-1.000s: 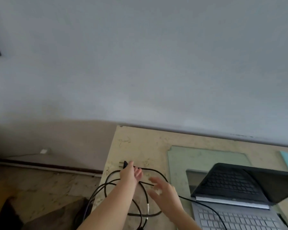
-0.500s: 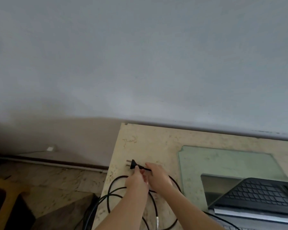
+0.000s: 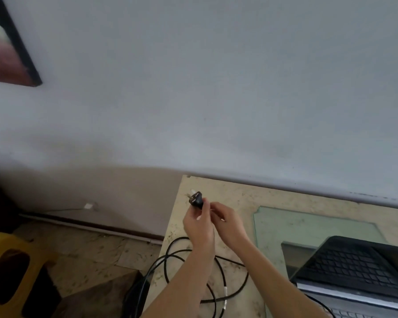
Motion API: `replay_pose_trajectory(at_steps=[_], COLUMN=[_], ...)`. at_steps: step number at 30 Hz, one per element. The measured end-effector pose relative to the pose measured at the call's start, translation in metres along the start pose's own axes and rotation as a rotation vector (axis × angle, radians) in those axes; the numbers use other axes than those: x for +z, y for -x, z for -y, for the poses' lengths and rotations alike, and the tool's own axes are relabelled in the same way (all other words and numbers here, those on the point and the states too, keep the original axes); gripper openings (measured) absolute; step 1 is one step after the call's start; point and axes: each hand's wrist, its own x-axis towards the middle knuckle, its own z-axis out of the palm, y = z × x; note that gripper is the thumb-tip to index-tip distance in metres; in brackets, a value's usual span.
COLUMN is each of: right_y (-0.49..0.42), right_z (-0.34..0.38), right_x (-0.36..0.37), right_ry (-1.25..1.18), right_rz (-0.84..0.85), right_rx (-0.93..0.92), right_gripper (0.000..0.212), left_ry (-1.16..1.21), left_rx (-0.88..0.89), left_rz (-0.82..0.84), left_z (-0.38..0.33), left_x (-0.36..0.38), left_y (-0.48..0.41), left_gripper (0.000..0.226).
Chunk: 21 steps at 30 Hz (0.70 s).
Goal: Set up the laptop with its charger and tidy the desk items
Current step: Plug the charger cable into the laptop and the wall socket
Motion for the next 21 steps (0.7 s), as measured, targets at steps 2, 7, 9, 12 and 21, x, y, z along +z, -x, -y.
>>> replay_pose_trajectory(at_steps=[2,7,9,12,21], right_y=[0.009,0.021,0.024,0.028,0.028], right_z=[0.029,0.112,0.146,0.193,0.322], right_x=[0.002,0.017,0.033,0.077,0.235], right_ry=[-0.008,0.096,0.187,0.216,-0.029], right_rz=[-0.008,0.059,0.052,-0.011,-0.043], right_rx=[-0.050,-0.132,-0.142,-0.148,-0.377], right_gripper=[0.031,0.021,0.020,0.023,0.014], left_ry=[0.002,-0.167,-0.201,-0.253,-0.227], left_rx=[0.089,0.259,0.305,0.394,0.484], left_rz=[0.048,0.178,0.216,0.268,0.343], left_z=[-0.024,-0.086,-0.114,-0.161,-0.309], left_x=[-0.012,-0.072,-0.101,-0.149,-0.312], left_y=[0.005,0.008,0.003,-0.011,-0.066], left_gripper=[0.007,0.013,0.014,0.017,0.026])
